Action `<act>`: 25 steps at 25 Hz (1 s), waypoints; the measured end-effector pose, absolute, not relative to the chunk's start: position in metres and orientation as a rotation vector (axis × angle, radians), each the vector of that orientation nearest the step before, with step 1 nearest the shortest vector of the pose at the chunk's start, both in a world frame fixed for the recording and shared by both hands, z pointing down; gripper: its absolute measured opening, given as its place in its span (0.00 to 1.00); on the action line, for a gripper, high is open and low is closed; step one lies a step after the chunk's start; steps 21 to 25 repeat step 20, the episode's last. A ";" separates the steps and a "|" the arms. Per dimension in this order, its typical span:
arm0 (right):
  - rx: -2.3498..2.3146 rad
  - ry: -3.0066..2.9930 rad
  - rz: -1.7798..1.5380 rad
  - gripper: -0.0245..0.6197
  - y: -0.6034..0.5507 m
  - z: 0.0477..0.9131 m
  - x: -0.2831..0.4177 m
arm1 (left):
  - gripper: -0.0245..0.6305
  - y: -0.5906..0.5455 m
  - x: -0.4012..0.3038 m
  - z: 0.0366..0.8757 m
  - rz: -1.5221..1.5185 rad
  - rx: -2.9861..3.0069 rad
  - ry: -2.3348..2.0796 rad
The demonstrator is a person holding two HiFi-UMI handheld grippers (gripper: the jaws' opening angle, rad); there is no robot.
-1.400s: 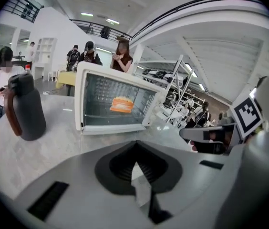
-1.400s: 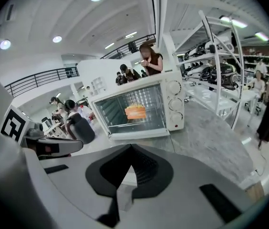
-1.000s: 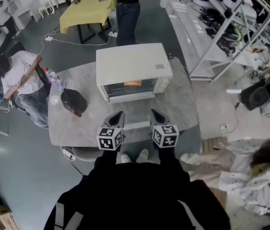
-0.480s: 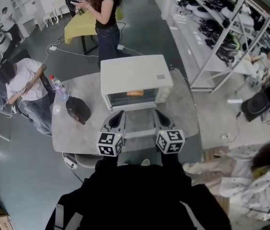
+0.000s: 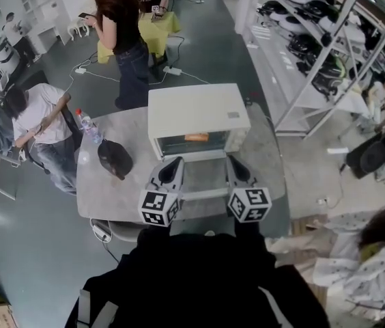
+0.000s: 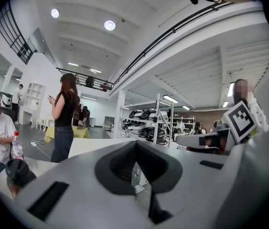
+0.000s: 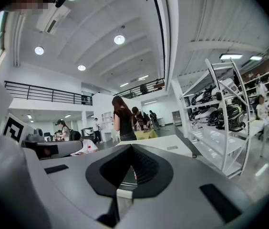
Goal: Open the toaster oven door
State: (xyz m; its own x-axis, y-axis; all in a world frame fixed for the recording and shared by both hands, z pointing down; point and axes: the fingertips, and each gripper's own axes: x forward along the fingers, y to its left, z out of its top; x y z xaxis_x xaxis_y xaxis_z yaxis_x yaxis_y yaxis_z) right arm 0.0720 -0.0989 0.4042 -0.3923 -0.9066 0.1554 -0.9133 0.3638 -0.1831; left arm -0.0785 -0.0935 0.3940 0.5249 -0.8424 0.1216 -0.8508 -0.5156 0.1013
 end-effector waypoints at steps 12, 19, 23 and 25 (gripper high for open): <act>1.732 -2.593 0.339 0.04 -0.105 0.394 0.080 | 0.04 -0.100 -0.070 0.386 0.065 2.624 -1.479; 1.727 -2.589 0.337 0.04 -0.110 0.396 0.086 | 0.04 -0.103 -0.066 0.385 0.058 2.616 -1.493; 1.727 -2.587 0.339 0.04 -0.111 0.396 0.087 | 0.04 -0.104 -0.066 0.386 0.058 2.614 -1.493; 1.727 -2.587 0.339 0.04 -0.111 0.396 0.087 | 0.04 -0.104 -0.066 0.386 0.058 2.614 -1.493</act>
